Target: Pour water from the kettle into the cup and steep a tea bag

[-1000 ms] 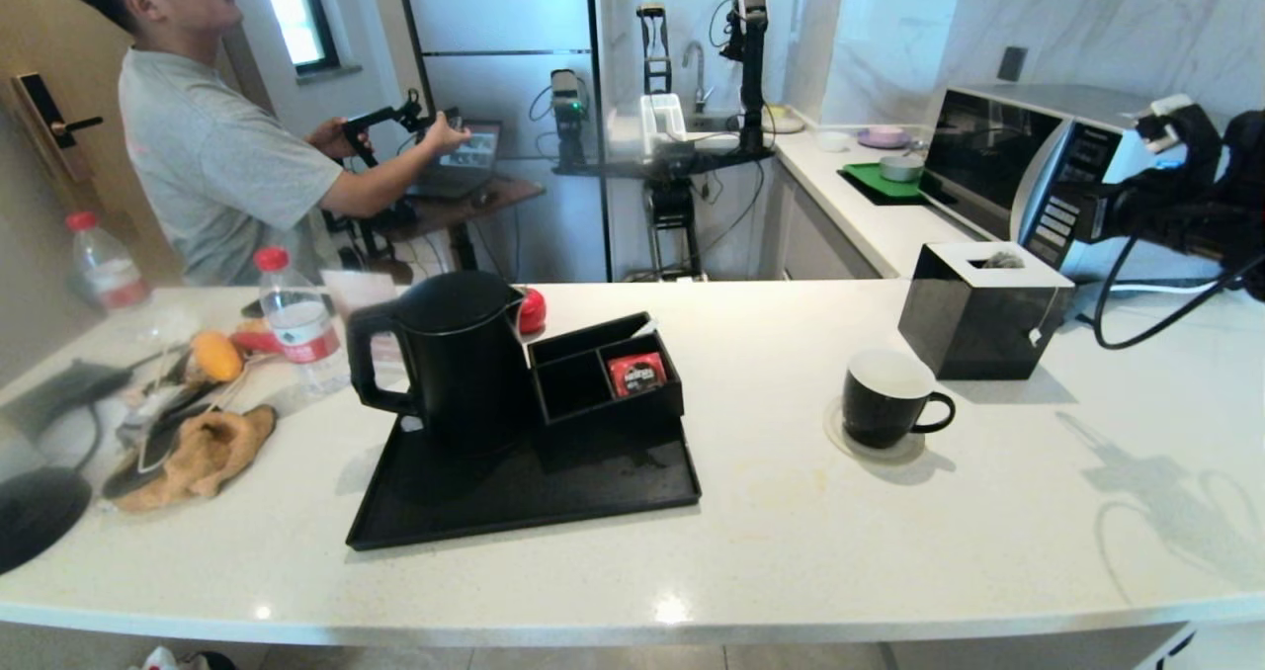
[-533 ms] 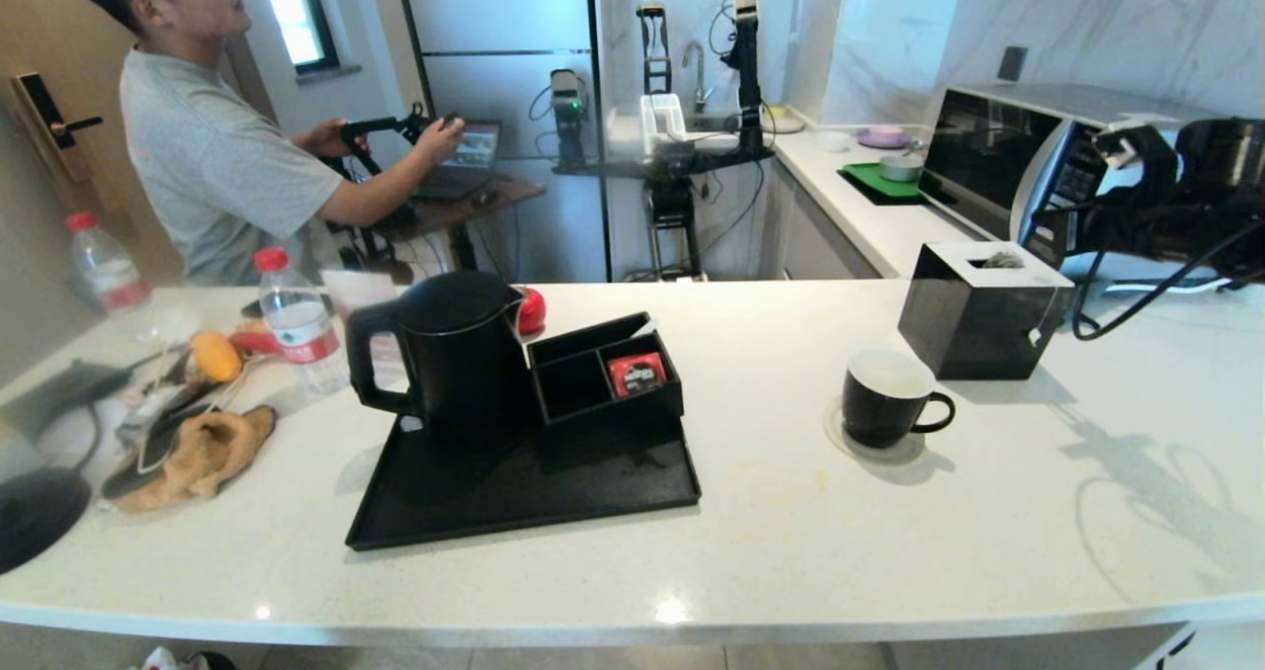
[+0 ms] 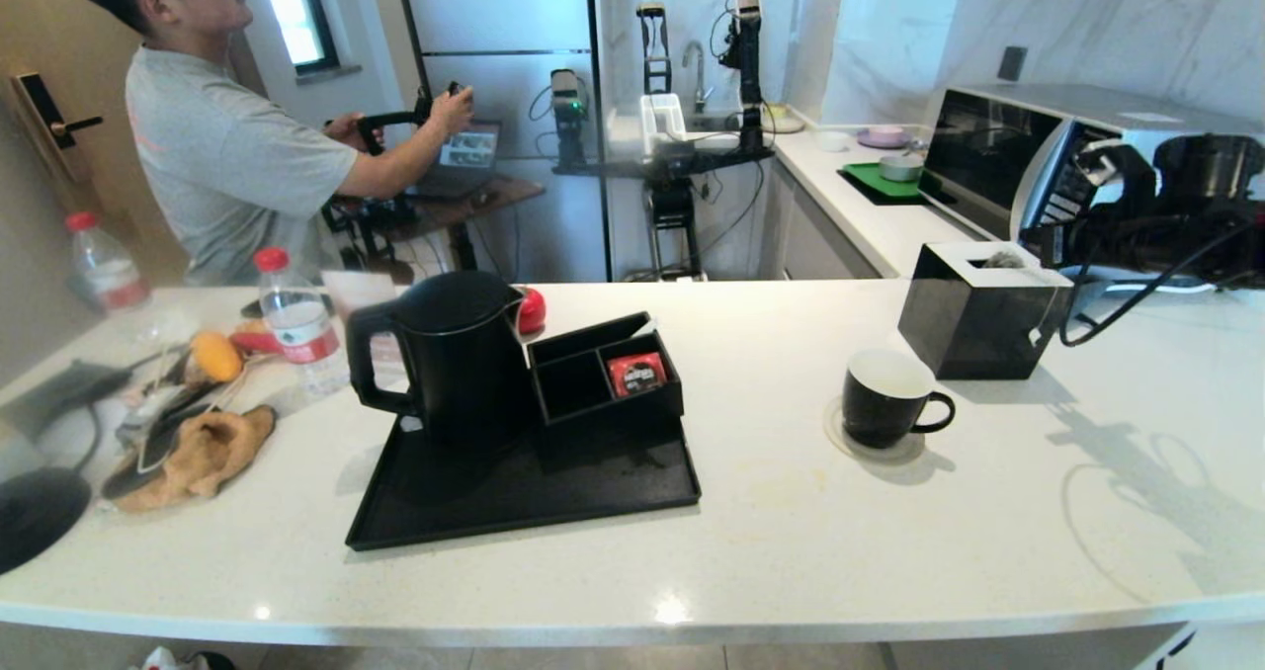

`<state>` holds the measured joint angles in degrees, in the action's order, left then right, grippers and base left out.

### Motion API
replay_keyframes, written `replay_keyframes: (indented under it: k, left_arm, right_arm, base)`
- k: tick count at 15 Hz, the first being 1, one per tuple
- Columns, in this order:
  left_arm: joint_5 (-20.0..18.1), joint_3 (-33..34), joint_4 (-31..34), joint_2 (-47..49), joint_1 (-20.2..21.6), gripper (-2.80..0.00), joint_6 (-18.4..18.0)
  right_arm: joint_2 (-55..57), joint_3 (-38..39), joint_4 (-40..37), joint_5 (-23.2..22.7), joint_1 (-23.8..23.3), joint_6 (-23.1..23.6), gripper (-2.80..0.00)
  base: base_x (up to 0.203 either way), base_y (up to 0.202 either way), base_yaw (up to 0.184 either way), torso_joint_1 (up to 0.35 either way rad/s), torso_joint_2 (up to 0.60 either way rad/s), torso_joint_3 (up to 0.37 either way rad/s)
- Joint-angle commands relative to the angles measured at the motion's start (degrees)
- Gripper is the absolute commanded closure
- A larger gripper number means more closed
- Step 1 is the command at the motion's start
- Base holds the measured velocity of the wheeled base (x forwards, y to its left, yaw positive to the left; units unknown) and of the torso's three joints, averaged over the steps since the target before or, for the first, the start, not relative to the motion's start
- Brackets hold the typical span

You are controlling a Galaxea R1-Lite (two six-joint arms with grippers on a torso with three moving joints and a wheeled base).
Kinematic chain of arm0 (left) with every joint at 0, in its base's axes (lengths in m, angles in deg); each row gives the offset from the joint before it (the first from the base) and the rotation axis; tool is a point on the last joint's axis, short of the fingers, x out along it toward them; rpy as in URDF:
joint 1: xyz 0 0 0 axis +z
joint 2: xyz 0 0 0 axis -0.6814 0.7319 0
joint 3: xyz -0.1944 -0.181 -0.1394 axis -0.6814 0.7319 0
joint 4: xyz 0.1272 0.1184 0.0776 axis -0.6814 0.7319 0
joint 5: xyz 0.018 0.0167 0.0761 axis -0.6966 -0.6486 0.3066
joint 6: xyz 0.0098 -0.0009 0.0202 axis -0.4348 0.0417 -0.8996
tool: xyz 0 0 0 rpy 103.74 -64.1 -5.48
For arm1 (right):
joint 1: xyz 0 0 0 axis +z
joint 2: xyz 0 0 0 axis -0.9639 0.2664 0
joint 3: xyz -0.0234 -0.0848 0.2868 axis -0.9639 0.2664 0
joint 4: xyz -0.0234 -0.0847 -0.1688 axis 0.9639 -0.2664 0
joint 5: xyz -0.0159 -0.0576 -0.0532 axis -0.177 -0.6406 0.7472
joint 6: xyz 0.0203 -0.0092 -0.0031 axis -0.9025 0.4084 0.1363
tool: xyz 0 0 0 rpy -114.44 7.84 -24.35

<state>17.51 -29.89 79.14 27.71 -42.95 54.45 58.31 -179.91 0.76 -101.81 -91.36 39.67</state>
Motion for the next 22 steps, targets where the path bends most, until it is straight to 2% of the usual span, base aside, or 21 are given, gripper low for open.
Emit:
replay_keyframes:
  k: [1, 13, 18, 22]
  left_arm:
    - [0.0, 0.0, 0.1, 0.0, 0.0, 0.0, -0.1]
    - [0.0, 0.0, 0.1, 0.0, 0.0, 0.0, 0.0]
    - [0.0, 0.0, 0.1, 0.0, 0.0, 0.0, -0.1]
    - [0.0, 0.0, 0.1, 0.0, 0.0, 0.0, 0.0]
  right_arm:
    - [1.3, 0.0, 0.1, -0.2, 0.4, 0.2, 0.0]
    - [4.8, -0.1, 1.8, -0.1, 0.9, 1.2, 0.0]
    - [2.8, -0.2, 6.2, -0.3, 0.6, 0.9, 0.0]
    - [1.0, -0.2, 6.7, -0.3, 0.1, 0.8, 0.0]
  base:
    - [0.0, 0.0, 0.0, 0.0, 0.0, 0.0]
    - [0.0, 0.0, 0.0, 0.0, 0.0, 0.0]
    - [0.0, 0.0, 0.0, 0.0, 0.0, 0.0]
    - [0.0, 0.0, 0.0, 0.0, 0.0, 0.0]
